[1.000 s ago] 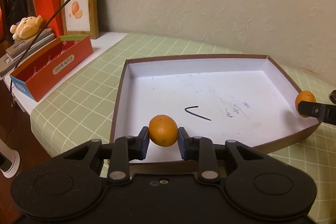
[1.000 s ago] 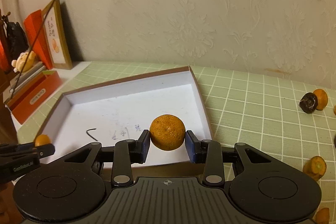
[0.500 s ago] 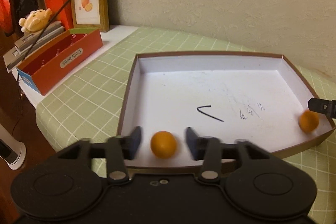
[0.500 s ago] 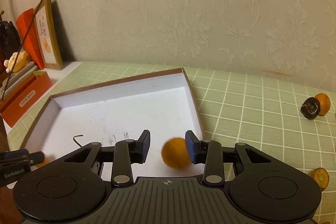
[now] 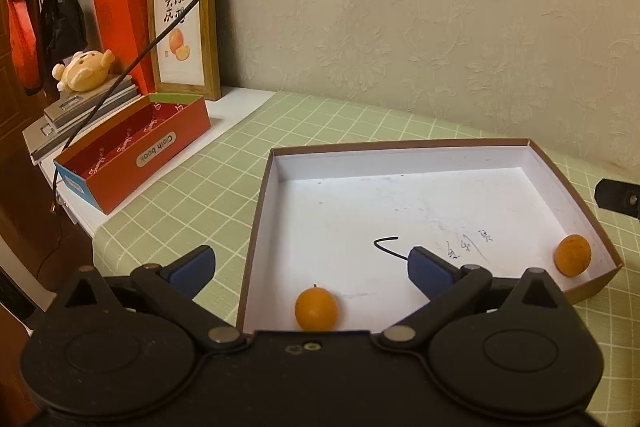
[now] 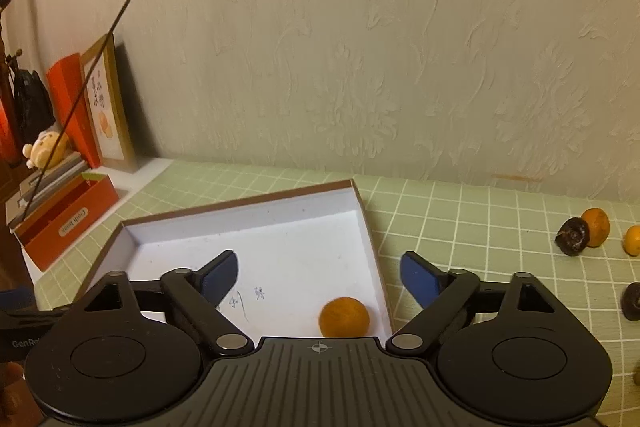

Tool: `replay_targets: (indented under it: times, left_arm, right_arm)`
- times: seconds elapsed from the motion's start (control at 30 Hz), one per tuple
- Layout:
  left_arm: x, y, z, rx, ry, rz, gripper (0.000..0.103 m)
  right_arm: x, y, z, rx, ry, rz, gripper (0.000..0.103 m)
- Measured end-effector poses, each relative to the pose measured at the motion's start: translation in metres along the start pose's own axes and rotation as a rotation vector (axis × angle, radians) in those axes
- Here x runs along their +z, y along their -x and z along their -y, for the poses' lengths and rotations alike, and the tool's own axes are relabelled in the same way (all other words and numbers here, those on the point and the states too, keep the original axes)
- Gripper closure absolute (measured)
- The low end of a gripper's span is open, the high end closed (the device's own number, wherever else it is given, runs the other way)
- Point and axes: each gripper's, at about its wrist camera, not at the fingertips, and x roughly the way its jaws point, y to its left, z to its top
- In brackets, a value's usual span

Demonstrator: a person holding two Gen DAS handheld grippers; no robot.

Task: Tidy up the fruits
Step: 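Open both tools to drop the kumquats into the white box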

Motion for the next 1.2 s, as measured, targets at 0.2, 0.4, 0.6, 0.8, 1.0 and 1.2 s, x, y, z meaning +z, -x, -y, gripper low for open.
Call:
replay_targets:
  times: [0.2,0.4,0.6,0.8,1.0,1.2]
  left_arm:
    - [0.005,0.017,0.007,-0.016,-0.011,0.017,0.006]
    - [0.005,0.036,0.025,-0.052,-0.048,0.036,0.006]
    - [0.002,0.053,0.052,-0.110,-0.098,0.059,0.006]
    - [-0.003,0.067,0.086,-0.185,-0.158,0.083,0.006]
    - [-0.015,0.076,0.117,-0.264,-0.211,0.090,0.007]
    - [-0.027,0.090,0.149,-0.369,-0.293,0.108,0.015]
  right_arm:
    - [0.003,0.023,0.005,-0.025,-0.004,0.038,0.003]
    - [0.001,0.049,0.017,-0.063,-0.019,0.062,0.000]
    - [-0.003,0.078,0.036,-0.105,-0.038,0.079,0.000]
    - [-0.010,0.109,0.062,-0.164,-0.073,0.100,0.000]
    - [-0.020,0.135,0.090,-0.238,-0.111,0.102,0.000]
    - [-0.035,0.166,0.119,-0.343,-0.163,0.121,0.000]
